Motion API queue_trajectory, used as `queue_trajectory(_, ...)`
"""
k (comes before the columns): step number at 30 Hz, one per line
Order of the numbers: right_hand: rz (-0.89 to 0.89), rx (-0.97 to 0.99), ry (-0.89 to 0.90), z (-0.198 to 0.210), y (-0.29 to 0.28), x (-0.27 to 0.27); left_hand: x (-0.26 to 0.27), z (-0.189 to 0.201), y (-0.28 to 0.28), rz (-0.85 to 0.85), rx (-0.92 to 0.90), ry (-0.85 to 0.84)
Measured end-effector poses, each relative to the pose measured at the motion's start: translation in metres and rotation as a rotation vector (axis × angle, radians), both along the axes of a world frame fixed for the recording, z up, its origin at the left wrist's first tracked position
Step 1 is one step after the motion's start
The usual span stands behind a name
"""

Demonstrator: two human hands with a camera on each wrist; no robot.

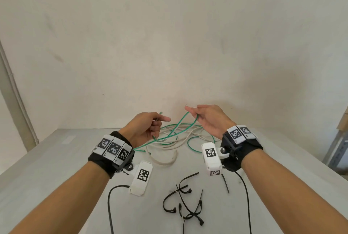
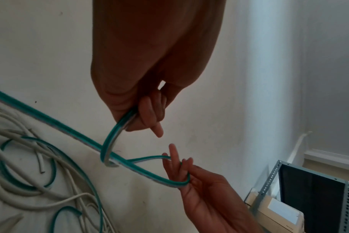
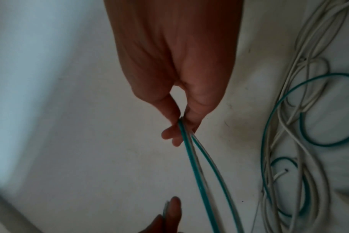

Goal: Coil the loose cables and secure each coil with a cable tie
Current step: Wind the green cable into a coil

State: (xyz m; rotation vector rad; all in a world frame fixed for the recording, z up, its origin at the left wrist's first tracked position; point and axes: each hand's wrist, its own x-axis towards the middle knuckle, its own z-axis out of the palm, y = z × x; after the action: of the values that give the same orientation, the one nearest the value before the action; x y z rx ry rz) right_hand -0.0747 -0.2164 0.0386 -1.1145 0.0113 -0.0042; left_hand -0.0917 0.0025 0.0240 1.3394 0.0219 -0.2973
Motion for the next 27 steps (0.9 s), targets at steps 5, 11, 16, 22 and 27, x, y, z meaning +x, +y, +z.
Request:
queue_trajectory(5,0.168,-0.041,-0.041,0.006,0.005,-0.009,-0.001,0.0,-0.009,-0.11,0.05,-0.007)
queue_trajectory(11,0.238,-0.138,-0.139,0.008,0.027,-0.02,-0.009,0.001,-0.021,-0.154,0.0,-0.02)
queue_trajectory(16,0.238,-0.258,-0.201,0.002,0.039,-0.03,0.002,0.001,-0.018,-0.076,-0.356,-0.04)
queue_trajectory(22,0.16,-0.549,-0.263,-0.008,0.043,-0.03,0.002,0.005,-0.016,-0.028,-0.529,0.021)
queue_trajectory(27,0.318,-0.772,-0.255,-0.019,0.038,-0.037,0.01,0.018,-0.011,0.054,-0.672,0.102)
